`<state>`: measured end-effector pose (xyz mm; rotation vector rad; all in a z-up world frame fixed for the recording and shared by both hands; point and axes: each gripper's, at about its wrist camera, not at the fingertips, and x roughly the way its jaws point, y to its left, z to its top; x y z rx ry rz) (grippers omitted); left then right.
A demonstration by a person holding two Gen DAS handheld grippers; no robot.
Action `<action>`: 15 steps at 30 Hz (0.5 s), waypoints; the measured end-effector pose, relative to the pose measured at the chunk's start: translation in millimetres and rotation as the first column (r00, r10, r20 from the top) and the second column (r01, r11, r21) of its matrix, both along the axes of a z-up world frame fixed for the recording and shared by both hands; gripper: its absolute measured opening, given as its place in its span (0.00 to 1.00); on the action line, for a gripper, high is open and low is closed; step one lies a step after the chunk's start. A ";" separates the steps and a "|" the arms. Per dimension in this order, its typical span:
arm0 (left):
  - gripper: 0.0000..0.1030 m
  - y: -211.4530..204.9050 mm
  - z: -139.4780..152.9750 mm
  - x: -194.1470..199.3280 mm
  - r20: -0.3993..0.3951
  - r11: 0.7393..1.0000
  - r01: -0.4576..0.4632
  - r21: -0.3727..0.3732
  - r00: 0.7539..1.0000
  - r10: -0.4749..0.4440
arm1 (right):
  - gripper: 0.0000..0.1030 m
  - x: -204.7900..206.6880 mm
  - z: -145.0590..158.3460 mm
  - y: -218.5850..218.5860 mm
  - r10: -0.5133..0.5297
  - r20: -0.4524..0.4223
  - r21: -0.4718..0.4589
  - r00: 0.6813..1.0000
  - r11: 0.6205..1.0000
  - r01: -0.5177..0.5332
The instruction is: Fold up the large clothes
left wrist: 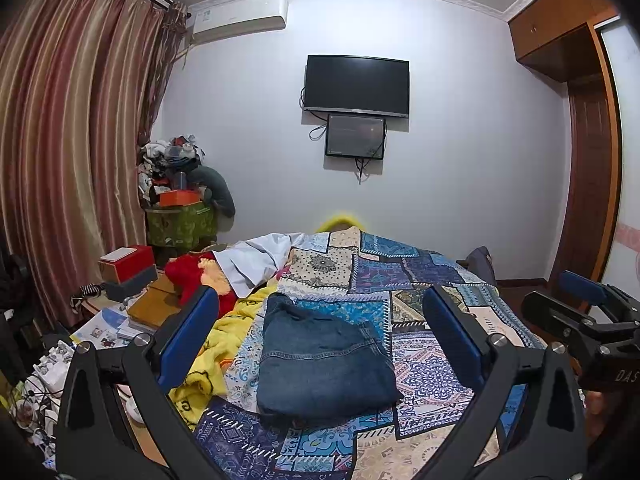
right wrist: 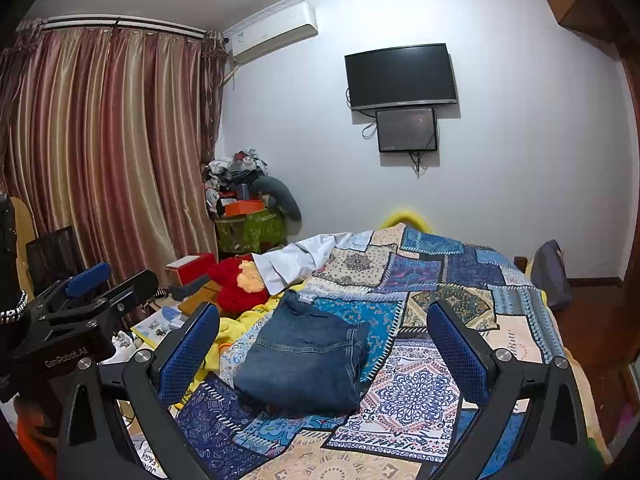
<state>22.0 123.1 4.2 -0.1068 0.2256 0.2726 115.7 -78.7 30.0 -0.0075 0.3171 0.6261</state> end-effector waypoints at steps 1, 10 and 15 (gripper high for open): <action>1.00 -0.2 0.0 0.2 0.000 1.000 0.003 -0.001 1.000 -0.003 | 1.00 -0.5 0.1 0.0 0.000 0.002 0.000 1.000 1.000 0.000; 1.00 -4.3 -2.9 2.3 -0.008 0.999 0.034 -0.008 0.999 -0.034 | 1.00 -1.3 0.0 -0.6 0.002 0.002 -0.001 1.000 1.000 -0.002; 1.00 -5.2 -3.7 1.7 -0.008 0.999 0.040 -0.015 0.999 -0.040 | 1.00 -2.3 1.2 -1.5 -0.003 0.005 0.004 1.000 1.000 0.003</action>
